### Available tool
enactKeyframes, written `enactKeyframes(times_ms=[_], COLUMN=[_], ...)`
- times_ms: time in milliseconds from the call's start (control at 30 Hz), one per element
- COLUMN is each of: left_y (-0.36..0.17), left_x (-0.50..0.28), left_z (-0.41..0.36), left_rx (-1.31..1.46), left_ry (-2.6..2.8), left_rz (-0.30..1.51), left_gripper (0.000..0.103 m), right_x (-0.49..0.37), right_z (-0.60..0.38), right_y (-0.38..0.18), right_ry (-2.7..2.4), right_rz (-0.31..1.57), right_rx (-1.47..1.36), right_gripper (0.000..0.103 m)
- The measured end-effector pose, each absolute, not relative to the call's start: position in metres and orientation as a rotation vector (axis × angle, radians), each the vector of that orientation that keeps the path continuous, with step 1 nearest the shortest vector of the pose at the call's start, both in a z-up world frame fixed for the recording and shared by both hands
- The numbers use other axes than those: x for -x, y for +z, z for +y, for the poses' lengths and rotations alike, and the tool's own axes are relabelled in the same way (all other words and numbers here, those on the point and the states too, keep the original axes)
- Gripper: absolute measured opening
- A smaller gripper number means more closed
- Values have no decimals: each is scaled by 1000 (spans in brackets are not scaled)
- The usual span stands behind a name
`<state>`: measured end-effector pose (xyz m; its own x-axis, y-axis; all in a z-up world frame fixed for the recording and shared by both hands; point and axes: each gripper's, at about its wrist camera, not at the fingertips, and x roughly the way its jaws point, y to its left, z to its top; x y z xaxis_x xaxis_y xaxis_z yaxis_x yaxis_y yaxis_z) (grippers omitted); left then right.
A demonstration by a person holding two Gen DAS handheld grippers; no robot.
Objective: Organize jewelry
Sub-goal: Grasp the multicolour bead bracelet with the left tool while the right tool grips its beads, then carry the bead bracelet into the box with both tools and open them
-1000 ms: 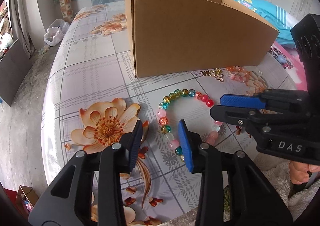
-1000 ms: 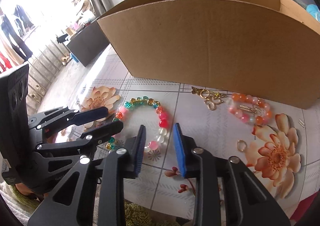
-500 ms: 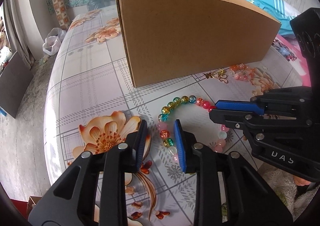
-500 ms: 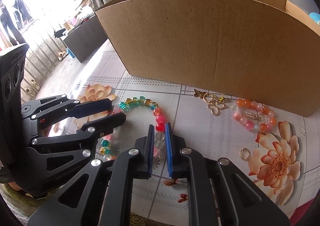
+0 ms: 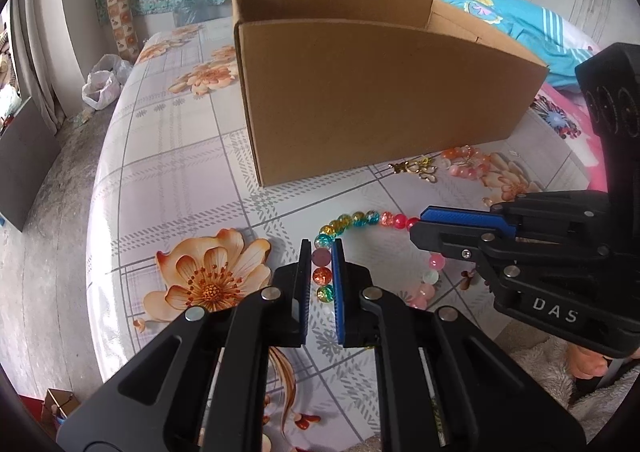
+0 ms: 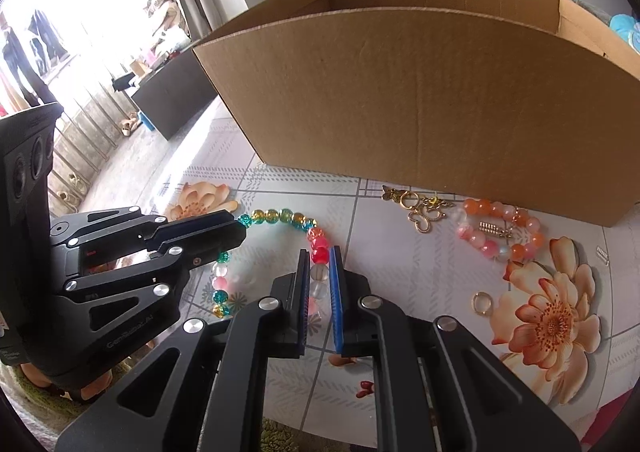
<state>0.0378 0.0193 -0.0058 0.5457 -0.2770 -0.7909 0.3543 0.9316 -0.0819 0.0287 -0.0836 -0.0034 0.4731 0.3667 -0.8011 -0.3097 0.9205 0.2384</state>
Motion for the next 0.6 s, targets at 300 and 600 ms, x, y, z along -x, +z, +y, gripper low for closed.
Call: enactKeyframes(times_ms=[300, 600], left_y=[26, 107], left_x=[-13, 3], left_z=[17, 10], left_rx=[-73, -52], left_ry=[-383, -464], left_rz=[839, 637], left_gripper=[9, 9], right_x=[-9, 12], right_z=[-102, -126], right_y=[24, 102], right_ry=[426, 459], right_rz=[914, 699], right_rx=[-87, -60], right_gripper=[10, 10])
